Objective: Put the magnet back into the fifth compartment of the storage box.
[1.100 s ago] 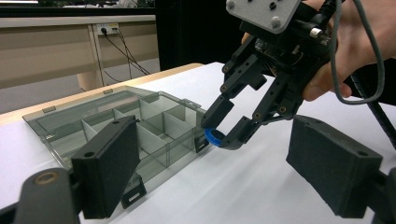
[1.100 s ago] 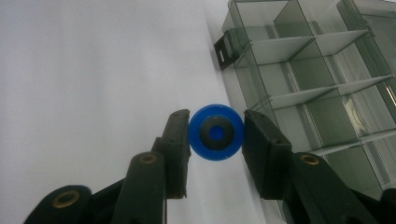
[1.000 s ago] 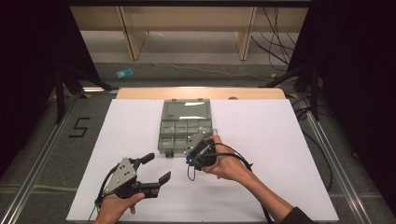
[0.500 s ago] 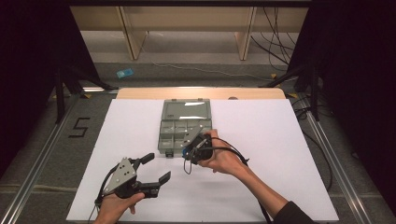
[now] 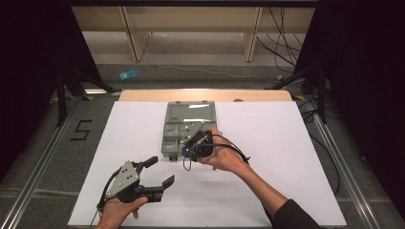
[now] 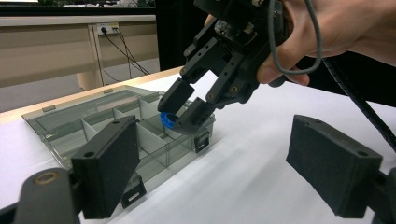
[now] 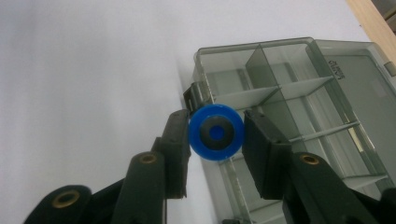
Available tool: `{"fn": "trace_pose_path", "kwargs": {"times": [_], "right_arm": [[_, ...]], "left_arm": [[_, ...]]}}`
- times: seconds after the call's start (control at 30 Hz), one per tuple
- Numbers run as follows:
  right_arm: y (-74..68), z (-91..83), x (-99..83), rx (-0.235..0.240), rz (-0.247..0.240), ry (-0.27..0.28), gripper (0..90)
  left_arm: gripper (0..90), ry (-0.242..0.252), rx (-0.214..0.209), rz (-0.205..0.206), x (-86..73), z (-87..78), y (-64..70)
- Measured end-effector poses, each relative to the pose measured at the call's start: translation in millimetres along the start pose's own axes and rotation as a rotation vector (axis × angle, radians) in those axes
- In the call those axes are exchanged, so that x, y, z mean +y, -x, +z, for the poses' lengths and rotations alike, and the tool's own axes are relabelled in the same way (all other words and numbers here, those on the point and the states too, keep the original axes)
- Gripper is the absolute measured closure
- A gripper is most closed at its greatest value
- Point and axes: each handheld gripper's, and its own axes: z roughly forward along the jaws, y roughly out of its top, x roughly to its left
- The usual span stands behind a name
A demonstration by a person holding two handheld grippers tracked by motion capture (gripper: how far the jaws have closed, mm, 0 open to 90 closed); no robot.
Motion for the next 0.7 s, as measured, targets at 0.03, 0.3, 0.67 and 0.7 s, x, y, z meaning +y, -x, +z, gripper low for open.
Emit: {"fn": "trace_pose_path", "kwargs": {"times": [0.03,0.3,0.67,0.7], "right_arm": [[0.7,0.1,0.8,0.002,0.001,-0.001,62.6],[5.3,1.2,6.1,-0.004,0.012,0.017,62.6],[11.4,7.0,15.2,-0.018,0.014,0.027,62.6],[12.5,8.0,15.8,-0.013,0.010,0.028,62.6]], "left_arm": [[16.3,-0.002,0.001,0.001,0.1,-0.2,-0.1],[16.2,-0.002,0.001,0.002,0.1,-0.3,-0.1],[16.2,-0.001,0.001,0.003,0.3,-0.5,-0.5],[16.3,-0.001,0.001,0.003,0.3,-0.5,-0.5]]}}
